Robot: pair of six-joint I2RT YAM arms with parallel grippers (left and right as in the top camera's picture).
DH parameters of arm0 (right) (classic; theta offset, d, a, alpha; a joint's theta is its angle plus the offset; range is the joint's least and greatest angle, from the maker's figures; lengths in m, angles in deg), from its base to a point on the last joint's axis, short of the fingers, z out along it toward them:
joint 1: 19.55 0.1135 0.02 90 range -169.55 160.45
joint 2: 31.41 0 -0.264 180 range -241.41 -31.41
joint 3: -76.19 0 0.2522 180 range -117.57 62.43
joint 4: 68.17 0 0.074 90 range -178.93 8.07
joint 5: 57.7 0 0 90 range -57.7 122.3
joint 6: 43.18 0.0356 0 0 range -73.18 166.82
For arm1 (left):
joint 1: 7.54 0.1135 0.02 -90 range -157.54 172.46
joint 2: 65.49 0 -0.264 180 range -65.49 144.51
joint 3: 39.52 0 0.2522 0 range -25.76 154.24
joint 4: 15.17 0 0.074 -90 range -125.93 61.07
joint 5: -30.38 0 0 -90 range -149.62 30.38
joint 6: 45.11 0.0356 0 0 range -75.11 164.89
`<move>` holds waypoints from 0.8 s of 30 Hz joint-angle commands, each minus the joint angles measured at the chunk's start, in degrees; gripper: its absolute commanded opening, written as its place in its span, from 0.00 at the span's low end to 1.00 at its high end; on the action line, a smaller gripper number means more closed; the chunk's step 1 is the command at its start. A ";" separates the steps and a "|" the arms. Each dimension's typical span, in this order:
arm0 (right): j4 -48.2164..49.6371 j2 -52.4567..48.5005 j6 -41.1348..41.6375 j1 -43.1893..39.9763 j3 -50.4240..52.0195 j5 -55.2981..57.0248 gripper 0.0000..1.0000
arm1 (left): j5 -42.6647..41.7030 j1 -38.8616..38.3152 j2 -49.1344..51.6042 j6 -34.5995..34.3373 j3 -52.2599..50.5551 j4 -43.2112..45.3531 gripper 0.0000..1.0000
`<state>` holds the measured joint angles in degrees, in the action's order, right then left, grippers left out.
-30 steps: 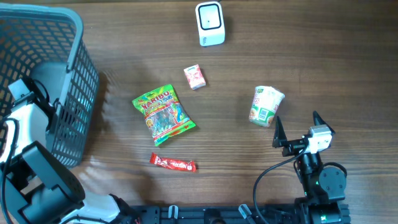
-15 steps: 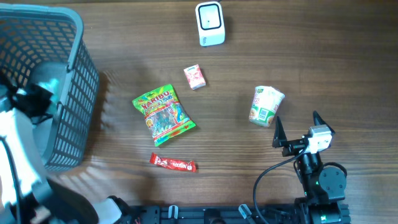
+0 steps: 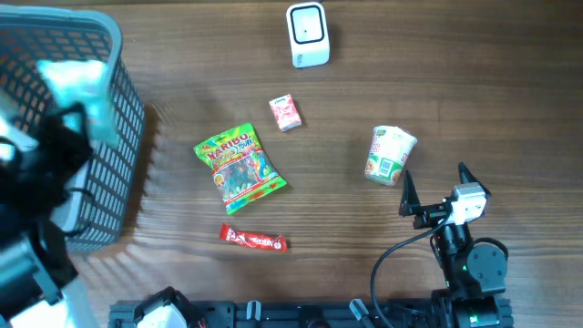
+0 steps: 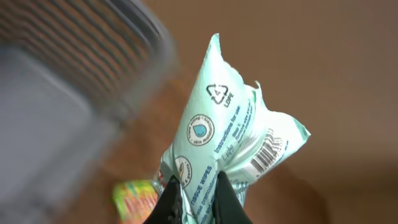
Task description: Scan the item barcode
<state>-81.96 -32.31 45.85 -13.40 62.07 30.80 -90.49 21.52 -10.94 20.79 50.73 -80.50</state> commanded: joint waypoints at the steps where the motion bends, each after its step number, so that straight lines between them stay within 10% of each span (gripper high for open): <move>1: 0.17 0.33 -0.11 -0.28 0.07 -0.57 1.00 | -5.09 -9.27 0.28 2.36 0.59 -5.35 0.04; 10: 0.20 0.33 -0.11 -0.28 0.07 -0.57 1.00 | 2.29 -34.14 10.23 2.82 -7.43 -8.31 0.04; 18: 0.17 0.33 -0.11 -0.28 0.07 -0.57 1.00 | 4.02 -51.43 30.18 -1.79 -16.15 7.17 0.07; 20: 0.17 0.33 -0.11 -0.28 0.07 -0.57 1.00 | 3.98 -54.10 35.19 -1.88 -16.20 10.08 0.23; 23: 0.17 0.33 -0.13 -0.28 0.07 -0.57 1.00 | 3.89 -55.15 38.88 -3.67 -16.15 12.35 1.00; 24: 0.17 0.33 -0.11 -0.28 0.07 -0.57 1.00 | 3.34 -54.80 38.86 -3.87 -16.09 12.63 1.00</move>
<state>-81.96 -32.31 45.85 -13.40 62.07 30.80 -86.47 -33.52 27.40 19.17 34.81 -68.63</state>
